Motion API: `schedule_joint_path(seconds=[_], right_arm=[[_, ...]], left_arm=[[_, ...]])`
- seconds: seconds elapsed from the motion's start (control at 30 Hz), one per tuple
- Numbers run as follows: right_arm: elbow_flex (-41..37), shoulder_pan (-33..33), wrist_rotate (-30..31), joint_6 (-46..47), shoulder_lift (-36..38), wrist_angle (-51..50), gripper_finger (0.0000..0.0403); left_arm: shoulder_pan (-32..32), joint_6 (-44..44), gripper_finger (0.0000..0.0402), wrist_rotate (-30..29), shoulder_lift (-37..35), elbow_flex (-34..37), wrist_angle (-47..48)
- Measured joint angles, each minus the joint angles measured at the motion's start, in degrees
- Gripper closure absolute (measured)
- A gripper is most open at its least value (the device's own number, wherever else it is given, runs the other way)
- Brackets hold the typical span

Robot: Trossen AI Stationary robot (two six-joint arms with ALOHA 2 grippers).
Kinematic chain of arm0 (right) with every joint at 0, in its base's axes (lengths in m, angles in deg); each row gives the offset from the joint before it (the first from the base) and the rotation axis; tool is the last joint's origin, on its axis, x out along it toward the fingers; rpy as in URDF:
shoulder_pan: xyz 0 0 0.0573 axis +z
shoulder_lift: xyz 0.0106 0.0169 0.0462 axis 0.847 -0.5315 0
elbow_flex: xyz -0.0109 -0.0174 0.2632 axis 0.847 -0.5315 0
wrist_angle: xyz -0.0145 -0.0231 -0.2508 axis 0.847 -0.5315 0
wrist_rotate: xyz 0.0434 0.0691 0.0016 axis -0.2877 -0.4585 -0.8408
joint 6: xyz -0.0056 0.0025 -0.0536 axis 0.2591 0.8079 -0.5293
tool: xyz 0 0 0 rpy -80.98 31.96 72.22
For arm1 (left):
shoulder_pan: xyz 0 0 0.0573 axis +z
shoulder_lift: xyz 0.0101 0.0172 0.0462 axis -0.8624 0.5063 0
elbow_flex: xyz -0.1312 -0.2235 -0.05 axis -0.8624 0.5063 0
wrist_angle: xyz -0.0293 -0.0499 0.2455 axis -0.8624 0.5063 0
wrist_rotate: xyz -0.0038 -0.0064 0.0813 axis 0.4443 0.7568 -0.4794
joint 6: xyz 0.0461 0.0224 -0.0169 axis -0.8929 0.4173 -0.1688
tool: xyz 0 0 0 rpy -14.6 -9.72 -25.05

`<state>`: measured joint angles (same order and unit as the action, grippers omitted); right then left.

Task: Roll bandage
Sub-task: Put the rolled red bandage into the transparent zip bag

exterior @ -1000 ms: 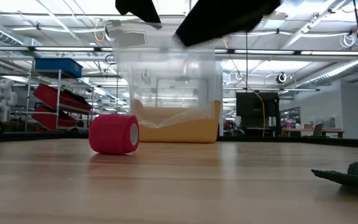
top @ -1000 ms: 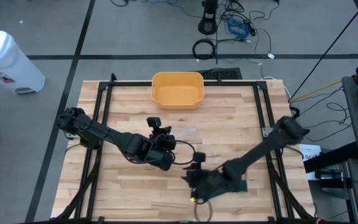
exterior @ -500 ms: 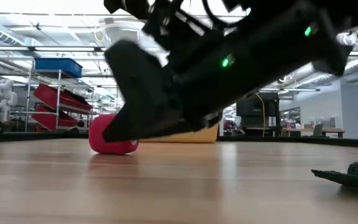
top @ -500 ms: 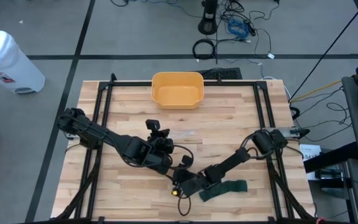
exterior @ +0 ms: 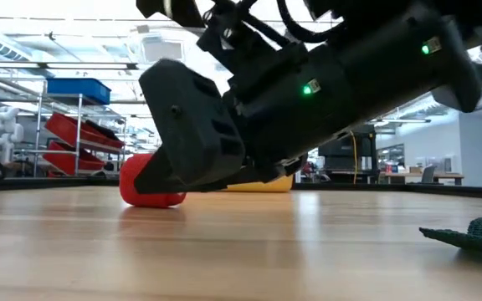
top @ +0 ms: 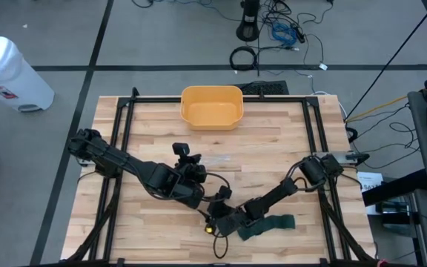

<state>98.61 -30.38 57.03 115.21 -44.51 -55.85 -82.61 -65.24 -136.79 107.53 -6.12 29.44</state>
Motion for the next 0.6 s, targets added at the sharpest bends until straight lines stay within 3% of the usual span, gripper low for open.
schedule_joint_path(seconds=[0.6], right_arm=[[0.0,-5.1,-4.6,-3.6,0.1,3.0,0.0165]], left_arm=[[0.0,0.5,0.04,0.6,0.0,0.0,0.0]])
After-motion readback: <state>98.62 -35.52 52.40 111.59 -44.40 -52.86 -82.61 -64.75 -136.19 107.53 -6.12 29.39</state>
